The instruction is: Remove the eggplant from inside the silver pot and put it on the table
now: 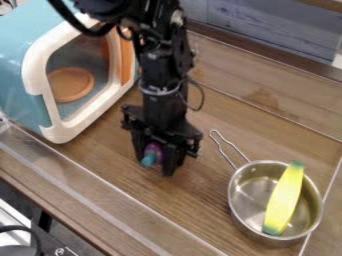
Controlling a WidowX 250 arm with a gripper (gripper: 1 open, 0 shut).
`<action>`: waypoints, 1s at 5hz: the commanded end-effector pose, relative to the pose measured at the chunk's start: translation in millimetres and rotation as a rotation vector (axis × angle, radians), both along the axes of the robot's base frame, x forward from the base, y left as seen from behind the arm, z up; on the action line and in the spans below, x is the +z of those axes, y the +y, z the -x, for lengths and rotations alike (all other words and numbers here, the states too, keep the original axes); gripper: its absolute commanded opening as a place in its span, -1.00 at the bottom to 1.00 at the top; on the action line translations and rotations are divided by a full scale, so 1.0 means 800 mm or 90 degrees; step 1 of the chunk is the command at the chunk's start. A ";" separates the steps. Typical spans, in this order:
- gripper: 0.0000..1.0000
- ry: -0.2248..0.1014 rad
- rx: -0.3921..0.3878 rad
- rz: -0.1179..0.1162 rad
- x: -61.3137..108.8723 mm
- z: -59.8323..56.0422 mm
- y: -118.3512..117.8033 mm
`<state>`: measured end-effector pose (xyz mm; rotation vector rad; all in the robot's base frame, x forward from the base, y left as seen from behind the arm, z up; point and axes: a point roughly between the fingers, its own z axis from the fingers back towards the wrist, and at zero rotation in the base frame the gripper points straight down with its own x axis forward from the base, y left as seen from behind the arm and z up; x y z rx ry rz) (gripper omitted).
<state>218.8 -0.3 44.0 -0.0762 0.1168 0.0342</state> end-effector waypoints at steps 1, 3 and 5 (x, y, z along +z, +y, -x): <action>-1.00 -0.022 0.014 0.006 0.019 -0.021 -0.013; -1.00 -0.008 0.003 0.016 0.023 -0.035 -0.033; 1.00 0.009 -0.052 0.024 0.020 -0.034 -0.050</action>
